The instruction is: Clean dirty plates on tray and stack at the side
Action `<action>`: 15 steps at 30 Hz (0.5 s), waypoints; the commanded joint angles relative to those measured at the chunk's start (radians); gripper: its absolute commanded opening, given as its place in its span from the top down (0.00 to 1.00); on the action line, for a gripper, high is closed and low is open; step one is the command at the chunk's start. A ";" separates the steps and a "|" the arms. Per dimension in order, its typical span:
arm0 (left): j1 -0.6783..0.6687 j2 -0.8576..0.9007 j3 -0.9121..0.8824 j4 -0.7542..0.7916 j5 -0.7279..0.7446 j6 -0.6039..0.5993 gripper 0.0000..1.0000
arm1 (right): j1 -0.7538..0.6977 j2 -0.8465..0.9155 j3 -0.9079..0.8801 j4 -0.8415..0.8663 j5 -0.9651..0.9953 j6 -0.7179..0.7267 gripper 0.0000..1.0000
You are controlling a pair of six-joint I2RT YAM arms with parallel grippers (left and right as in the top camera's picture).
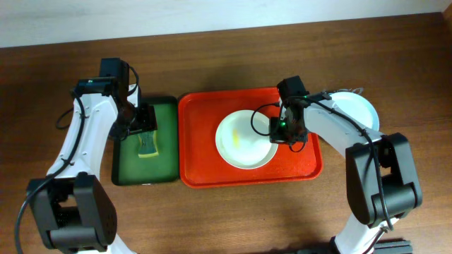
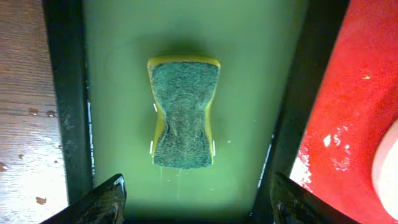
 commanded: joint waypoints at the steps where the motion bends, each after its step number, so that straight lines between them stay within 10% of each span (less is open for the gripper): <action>1: -0.005 -0.006 -0.026 0.007 -0.044 0.017 0.29 | 0.003 -0.006 -0.010 0.002 0.013 0.002 0.96; 7: -0.019 -0.006 -0.142 0.156 -0.048 0.020 0.53 | 0.003 -0.006 -0.010 0.001 0.013 0.002 0.96; 15: -0.019 -0.006 -0.297 0.349 -0.055 0.020 0.56 | 0.003 -0.006 -0.010 0.000 0.012 0.002 0.96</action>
